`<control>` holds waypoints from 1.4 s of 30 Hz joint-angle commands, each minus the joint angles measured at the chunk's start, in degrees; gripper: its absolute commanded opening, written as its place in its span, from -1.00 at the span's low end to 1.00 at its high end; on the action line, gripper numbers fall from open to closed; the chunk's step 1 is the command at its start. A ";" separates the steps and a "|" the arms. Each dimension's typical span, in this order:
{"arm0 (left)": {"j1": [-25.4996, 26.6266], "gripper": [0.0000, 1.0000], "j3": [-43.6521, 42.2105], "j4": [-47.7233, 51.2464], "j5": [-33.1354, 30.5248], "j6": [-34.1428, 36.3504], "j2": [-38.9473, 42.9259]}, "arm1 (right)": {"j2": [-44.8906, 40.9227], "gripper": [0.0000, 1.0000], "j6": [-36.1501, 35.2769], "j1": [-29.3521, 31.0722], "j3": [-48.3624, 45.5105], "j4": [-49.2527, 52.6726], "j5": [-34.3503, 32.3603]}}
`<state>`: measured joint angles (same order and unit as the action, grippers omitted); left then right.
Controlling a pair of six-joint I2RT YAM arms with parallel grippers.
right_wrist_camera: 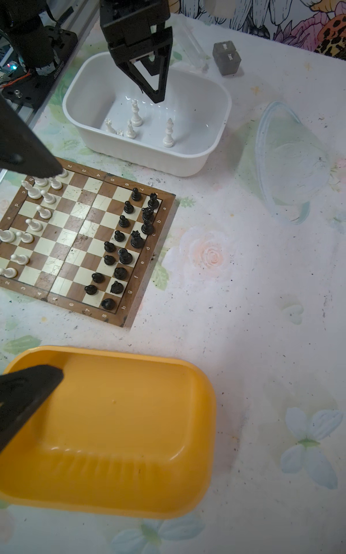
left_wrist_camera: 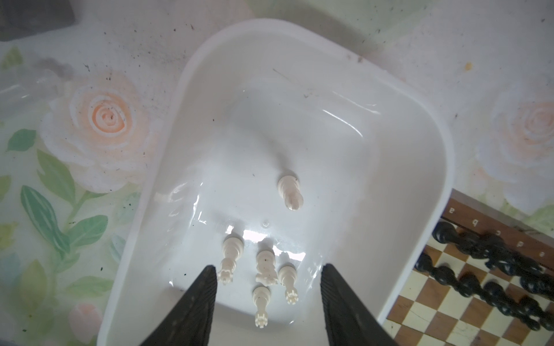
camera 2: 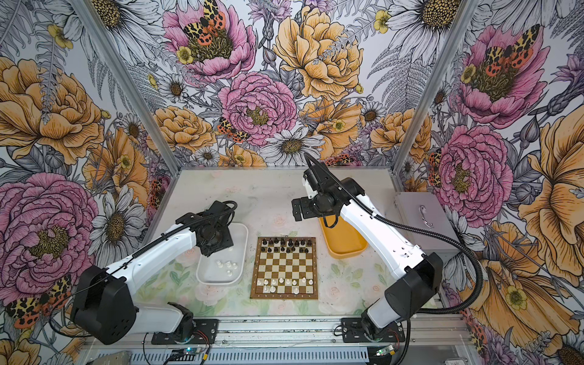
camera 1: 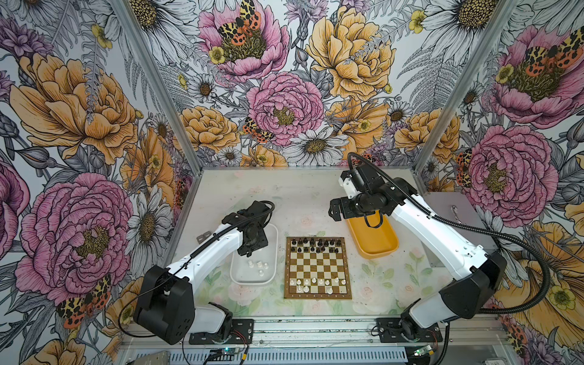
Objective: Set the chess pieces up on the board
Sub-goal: 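Raise the right gripper over the yellow tray while the left moves over the white tray, then lower the left gripper onto a tall white piece in the white tray and close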
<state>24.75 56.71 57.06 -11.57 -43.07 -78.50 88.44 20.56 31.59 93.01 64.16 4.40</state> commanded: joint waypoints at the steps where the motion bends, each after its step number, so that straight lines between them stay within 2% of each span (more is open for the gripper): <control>1: -1.04 0.15 1.53 -0.18 1.77 2.38 -1.71 | 1.23 0.99 0.92 0.49 2.10 -1.32 0.75; 21: -2.32 0.00 5.34 -3.18 3.37 6.33 -10.12 | 3.66 0.99 1.59 0.75 3.35 -1.67 1.58; 29: -2.77 -0.16 6.64 -4.15 3.57 6.68 -13.25 | 3.51 0.99 1.08 0.49 3.44 -1.36 1.75; 42: -2.46 -0.21 6.31 -5.28 4.22 6.40 -14.52 | 3.32 0.99 0.28 0.22 3.39 -0.18 1.22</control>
<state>22.59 62.54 53.49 -8.25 -37.08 -92.75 91.55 21.41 32.01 94.45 63.55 5.89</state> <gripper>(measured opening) 0.396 0.995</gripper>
